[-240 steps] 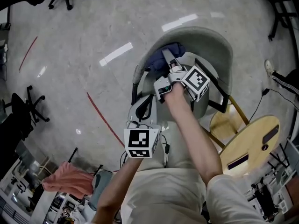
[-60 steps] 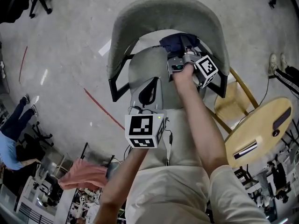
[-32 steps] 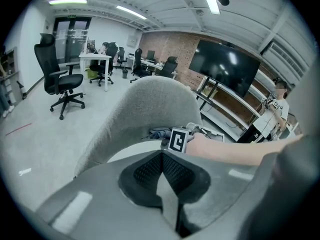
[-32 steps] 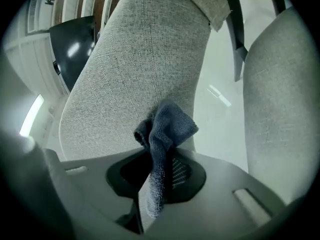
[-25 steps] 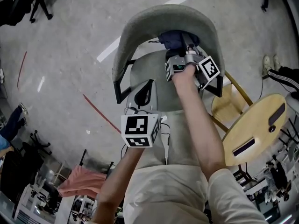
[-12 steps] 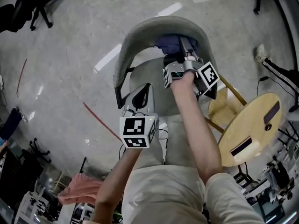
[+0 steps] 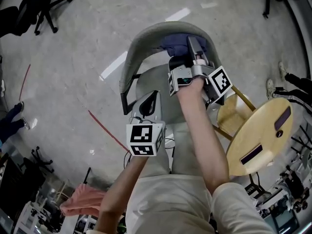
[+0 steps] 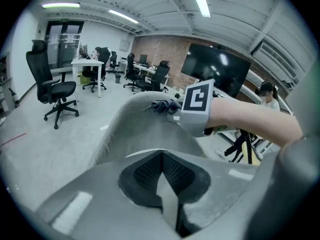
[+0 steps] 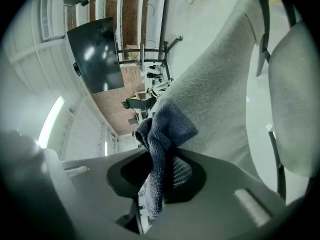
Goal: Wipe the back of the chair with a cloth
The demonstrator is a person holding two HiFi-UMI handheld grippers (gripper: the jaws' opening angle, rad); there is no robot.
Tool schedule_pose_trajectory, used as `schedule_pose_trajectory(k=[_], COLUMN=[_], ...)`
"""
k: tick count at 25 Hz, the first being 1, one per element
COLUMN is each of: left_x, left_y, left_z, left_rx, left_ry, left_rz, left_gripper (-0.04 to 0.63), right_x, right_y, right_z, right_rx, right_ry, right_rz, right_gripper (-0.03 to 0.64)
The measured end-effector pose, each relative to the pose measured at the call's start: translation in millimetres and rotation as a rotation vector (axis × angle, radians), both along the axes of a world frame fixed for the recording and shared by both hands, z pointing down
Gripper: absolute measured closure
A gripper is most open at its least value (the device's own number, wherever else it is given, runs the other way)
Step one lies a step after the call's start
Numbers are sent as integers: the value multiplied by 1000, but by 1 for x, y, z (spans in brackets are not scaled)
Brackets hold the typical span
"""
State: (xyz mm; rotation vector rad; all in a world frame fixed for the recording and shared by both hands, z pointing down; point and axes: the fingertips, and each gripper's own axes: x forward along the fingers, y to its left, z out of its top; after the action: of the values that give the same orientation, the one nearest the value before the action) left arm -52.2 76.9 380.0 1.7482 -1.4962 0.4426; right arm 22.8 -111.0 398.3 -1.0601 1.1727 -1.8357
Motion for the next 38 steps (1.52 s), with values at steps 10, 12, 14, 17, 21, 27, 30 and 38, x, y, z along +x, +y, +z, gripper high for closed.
schedule_pose_trajectory(k=[10, 12, 14, 17, 21, 27, 30, 38], left_x=[13, 17, 23, 30, 34, 41, 46, 53], left_y=[6, 5, 5, 6, 6, 14, 15, 19], left_z=[5, 7, 8, 8, 10, 26, 30, 36], left_rx=[-2, -4, -3, 1, 7, -19, -27, -44], left_ry=[5, 2, 0, -2, -9, -15, -13, -12], left_rz=[23, 24, 26, 33, 34, 23, 14, -2], left_gripper=[594, 594, 594, 594, 594, 594, 594, 594], right_x=[7, 17, 29, 44, 52, 52, 50, 55], right_y=[-2, 3, 12, 29, 46, 57, 58, 65], right_z=[-43, -42, -35, -16, 6, 43, 65, 124], right_rx=[101, 103, 94, 61, 26, -20, -46, -136], right_ry=[-32, -32, -20, -7, -3, 5, 25, 70], right_rz=[-15, -17, -18, -10, -12, -28, -54, -81], right_gripper=[537, 538, 538, 537, 538, 538, 537, 537])
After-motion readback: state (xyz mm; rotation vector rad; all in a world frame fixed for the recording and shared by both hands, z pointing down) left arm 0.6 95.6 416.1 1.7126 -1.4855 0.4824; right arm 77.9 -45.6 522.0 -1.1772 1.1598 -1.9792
